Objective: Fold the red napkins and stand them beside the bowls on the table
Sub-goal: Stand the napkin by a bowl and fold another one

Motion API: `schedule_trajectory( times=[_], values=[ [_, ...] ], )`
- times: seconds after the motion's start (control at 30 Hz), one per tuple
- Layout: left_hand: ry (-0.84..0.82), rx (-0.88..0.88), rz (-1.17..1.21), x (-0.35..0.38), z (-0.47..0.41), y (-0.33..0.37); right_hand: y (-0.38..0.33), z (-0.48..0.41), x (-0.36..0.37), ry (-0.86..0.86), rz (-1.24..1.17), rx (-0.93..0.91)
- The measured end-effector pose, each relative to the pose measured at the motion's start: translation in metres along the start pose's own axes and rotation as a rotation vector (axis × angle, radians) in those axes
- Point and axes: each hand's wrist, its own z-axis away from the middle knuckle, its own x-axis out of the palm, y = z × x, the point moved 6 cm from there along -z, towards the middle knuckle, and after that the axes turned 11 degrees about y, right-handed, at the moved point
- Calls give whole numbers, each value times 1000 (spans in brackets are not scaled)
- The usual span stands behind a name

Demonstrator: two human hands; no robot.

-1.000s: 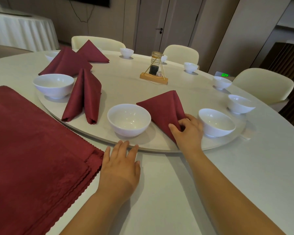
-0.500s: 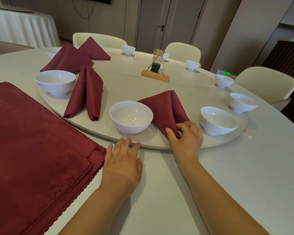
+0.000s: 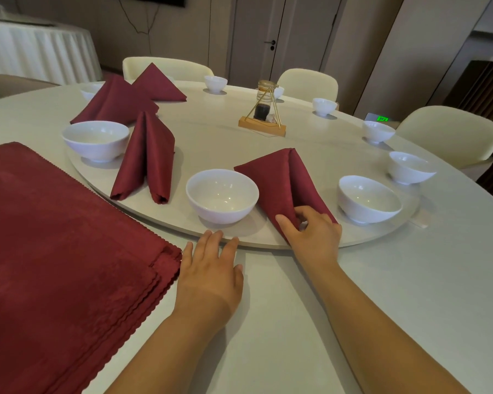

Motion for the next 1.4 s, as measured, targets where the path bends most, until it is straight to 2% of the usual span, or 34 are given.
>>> schedule_trajectory(
  times=[0.07, 0.2, 0.37, 0.6, 0.83, 1.07, 1.17, 1.4],
  values=[
    [11, 1, 19, 1, 0, 0, 3, 1, -5, 15, -36, -19],
    [117, 6, 147, 4, 0, -2, 16, -7, -21, 116, -148, 54],
    [195, 6, 231, 7, 0, -3, 30, -16, -20, 33, 14, 115],
    [297, 89, 88, 5, -3, -1, 30, -25, -17, -35, 187, 173],
    [188, 83, 68, 6, -4, -1, 25, -24, -21, -78, 116, 150],
    [172, -24, 211, 0, 1, -3, 16, -14, -25, 3, -149, 83],
    [73, -6, 112, 2, 1, -1, 7, -5, -17, -30, -53, -27],
    [23, -12, 41, 2, 1, -1, 9, -4, -1, -79, 72, -35]
  ],
)
